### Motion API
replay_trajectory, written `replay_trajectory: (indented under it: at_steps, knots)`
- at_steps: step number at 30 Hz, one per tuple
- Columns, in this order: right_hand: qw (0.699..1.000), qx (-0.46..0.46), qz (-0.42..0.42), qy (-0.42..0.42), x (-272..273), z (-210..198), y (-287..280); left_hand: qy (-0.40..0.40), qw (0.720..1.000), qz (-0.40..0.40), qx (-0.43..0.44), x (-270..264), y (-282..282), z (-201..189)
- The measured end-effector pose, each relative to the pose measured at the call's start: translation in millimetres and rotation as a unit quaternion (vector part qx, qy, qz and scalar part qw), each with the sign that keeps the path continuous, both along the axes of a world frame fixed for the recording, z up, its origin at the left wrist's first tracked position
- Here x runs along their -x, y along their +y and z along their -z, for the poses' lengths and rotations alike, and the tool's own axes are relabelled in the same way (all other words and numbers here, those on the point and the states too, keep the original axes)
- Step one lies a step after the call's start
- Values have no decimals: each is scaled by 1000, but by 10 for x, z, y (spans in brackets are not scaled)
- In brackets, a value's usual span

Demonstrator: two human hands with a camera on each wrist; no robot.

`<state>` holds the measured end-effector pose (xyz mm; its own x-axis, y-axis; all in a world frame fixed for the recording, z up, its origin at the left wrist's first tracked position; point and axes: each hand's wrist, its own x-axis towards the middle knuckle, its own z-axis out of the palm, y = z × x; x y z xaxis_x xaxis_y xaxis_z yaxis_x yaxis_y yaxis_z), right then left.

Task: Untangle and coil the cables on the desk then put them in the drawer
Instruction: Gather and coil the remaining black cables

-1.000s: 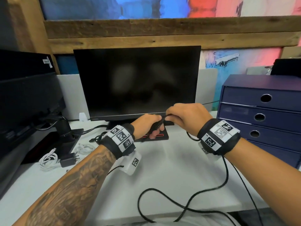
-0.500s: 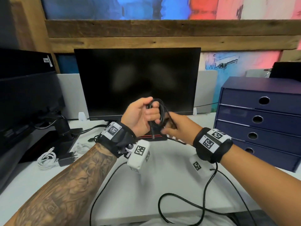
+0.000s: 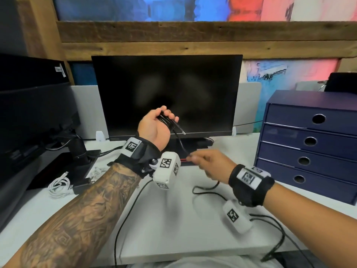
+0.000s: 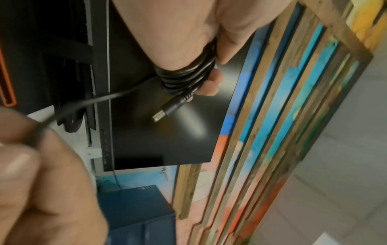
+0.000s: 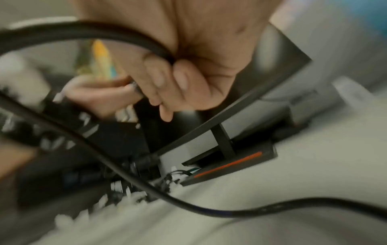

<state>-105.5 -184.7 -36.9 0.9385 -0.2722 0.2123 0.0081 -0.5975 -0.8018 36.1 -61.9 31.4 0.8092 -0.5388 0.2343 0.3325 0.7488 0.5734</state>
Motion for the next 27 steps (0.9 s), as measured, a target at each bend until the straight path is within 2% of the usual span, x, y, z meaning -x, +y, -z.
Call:
replay_trajectory:
  at_steps: [1, 3, 4, 5, 7, 8, 12, 14, 16, 18, 20, 23, 25, 27]
  knots:
    - [993, 118, -21, 8, 9, 50, 50, -22, 999, -13, -22, 40, -47, 39]
    - [950, 312, -29, 3, 23, 101, 81, -126, 983, -67, -112, 114, -132, 158]
    - [922, 387, -17, -15, 23, 83, 72, -217, 953, -106, -185, 144, -135, 223]
    - [896, 442, 0, -37, 27, 50, 30, -315, 902, -140, -262, 142, -133, 296]
    - [867, 491, 36, -80, 40, -34, -98, -463, 789, -158, -372, 128, -103, 399]
    - [857, 502, 52, -103, 49, -72, -171, -495, 753, -145, -409, 113, -92, 446]
    - [817, 547, 71, -167, 49, -162, -418, -520, 691, -34, -501, 207, -103, 536]
    - [804, 558, 66, -197, 46, -186, -523, -528, 675, 11, -516, 295, -92, 515]
    - [804, 550, 57, -220, 66, -206, -612, -512, 683, 53, -518, 363, -66, 451]
    - [804, 543, 49, -236, 94, -223, -680, -479, 710, 94, -508, 378, -47, 392]
    - [804, 538, 51, -247, 108, -233, -703, -438, 747, 137, -482, 373, -20, 352]
    - [824, 496, 65, -266, 80, -219, -648, -381, 810, 191, -404, 341, -5, 335]
    - [825, 493, 76, -266, 24, -159, -584, -337, 851, 193, -353, 327, -2, 335]
    - [844, 482, 85, -220, -30, -66, -514, -284, 886, 180, -319, 299, -7, 314]
